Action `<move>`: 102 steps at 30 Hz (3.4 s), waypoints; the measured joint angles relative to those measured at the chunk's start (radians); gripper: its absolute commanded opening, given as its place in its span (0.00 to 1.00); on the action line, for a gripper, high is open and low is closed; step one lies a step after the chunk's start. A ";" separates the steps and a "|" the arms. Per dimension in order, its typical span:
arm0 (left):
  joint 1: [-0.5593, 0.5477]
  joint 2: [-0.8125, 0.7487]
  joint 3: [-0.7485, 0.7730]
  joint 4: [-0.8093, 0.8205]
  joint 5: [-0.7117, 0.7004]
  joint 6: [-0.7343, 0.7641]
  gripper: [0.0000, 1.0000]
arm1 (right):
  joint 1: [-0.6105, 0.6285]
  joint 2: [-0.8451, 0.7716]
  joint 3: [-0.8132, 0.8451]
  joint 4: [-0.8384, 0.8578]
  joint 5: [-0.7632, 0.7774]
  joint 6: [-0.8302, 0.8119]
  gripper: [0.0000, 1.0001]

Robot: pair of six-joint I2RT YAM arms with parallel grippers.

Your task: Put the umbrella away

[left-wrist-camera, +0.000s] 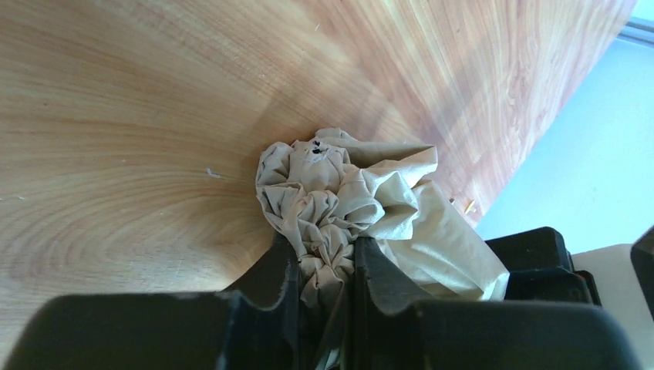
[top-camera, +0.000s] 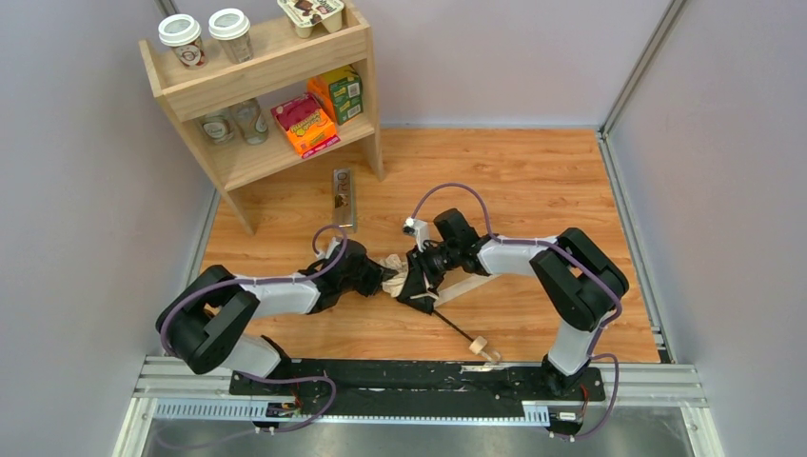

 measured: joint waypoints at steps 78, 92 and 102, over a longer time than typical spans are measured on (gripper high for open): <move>0.006 -0.211 -0.197 0.648 0.197 0.069 0.00 | -0.331 -0.047 -0.053 0.417 0.070 0.963 0.00; 0.005 -0.032 -0.206 0.508 0.062 0.078 0.00 | -0.321 0.008 -0.043 0.266 0.206 0.695 0.00; 0.005 0.060 -0.189 0.489 0.089 0.027 0.00 | -0.314 0.030 0.050 0.048 0.313 0.476 0.20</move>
